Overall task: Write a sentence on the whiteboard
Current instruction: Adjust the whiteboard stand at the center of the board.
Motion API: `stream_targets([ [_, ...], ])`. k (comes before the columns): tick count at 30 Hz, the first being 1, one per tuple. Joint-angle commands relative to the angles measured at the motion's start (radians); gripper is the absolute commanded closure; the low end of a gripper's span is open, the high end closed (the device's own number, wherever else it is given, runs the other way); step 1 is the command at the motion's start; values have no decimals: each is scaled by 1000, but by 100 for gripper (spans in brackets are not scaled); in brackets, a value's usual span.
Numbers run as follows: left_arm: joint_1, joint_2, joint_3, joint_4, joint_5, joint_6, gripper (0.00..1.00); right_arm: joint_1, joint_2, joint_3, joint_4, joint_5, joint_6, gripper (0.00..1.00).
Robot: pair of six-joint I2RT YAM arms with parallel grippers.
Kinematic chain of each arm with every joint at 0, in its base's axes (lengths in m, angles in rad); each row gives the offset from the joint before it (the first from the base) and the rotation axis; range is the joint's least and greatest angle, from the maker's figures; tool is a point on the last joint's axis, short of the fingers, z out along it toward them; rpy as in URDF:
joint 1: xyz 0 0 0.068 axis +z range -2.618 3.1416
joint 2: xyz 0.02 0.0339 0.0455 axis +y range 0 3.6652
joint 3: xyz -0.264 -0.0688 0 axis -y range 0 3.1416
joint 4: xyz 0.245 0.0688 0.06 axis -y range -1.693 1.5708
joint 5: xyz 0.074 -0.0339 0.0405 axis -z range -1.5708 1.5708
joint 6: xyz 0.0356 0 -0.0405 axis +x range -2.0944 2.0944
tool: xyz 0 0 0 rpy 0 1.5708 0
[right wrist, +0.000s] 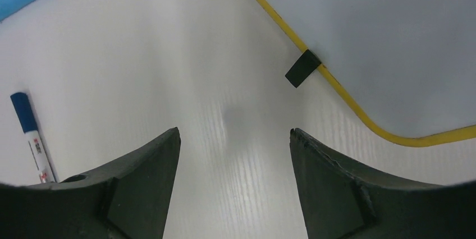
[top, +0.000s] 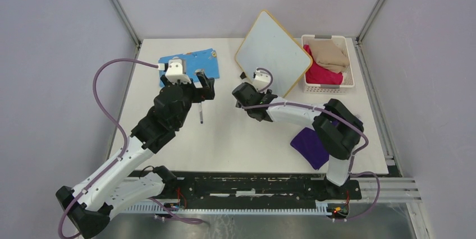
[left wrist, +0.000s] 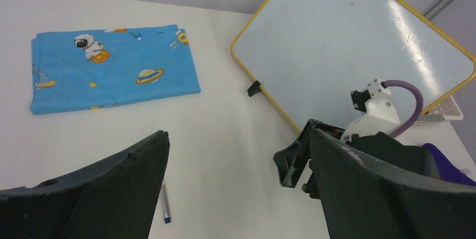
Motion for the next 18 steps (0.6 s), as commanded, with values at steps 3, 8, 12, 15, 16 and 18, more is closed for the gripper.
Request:
stream_targets([
  [3, -5, -24, 20, 14, -56, -14, 0, -32, 130, 202, -298, 88, 247, 24],
  [8, -5, -23, 21, 10, -69, -18, 0, -57, 189, 281, -374, 124, 306, 26],
  [12, -5, -23, 21, 10, -72, -19, 0, -76, 221, 312, -399, 137, 315, 29],
  [15, -5, -21, 22, 8, -72, -21, 0, -93, 235, 316, -405, 145, 317, 29],
  [16, -5, -21, 22, 8, -72, -21, 0, -98, 240, 316, -404, 145, 318, 29],
  [18, -5, -19, 21, 8, -72, -22, 0, -109, 247, 315, -406, 142, 321, 30],
])
